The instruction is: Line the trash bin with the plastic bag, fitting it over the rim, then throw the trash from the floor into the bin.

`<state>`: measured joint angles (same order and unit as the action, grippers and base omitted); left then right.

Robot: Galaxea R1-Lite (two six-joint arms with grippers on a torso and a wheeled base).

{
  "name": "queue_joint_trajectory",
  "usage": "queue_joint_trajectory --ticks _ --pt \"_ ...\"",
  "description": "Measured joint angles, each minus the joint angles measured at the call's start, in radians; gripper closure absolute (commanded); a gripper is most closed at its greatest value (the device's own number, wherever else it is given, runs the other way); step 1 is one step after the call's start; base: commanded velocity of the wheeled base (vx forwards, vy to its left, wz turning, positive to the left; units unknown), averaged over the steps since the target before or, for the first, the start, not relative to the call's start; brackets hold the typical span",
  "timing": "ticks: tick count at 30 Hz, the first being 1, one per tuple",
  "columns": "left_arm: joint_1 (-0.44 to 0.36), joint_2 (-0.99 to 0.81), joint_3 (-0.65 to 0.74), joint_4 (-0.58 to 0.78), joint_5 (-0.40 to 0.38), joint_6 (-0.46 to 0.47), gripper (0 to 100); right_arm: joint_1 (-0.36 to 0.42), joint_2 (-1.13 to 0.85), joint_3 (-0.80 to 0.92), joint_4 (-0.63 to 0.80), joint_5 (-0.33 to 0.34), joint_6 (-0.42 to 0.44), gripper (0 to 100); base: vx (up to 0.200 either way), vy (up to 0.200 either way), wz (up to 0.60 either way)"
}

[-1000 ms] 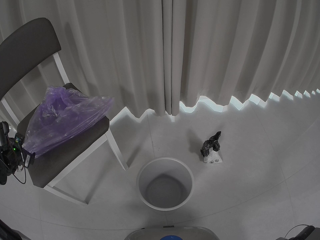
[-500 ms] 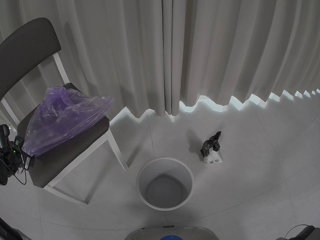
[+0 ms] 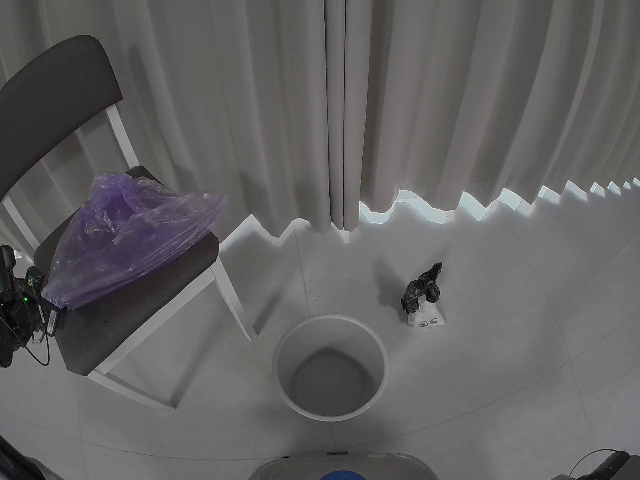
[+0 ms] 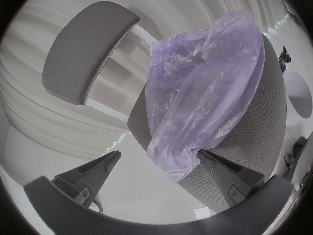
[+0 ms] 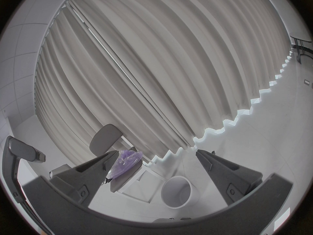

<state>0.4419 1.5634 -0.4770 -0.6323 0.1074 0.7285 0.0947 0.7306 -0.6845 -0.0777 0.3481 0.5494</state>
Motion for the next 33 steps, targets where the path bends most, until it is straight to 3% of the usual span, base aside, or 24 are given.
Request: queue_joint_trajectory --ticks 17,33 --pt "0.029 -0.011 -0.005 0.01 -0.051 0.0 0 0.0 0.003 0.002 0.0 0.0 -0.001 0 0.0 0.0 0.0" --pt "0.037 0.033 -0.021 -0.006 -0.05 -0.002 0 0.0 0.003 0.002 0.0 0.0 -0.002 0 0.0 0.0 0.0"
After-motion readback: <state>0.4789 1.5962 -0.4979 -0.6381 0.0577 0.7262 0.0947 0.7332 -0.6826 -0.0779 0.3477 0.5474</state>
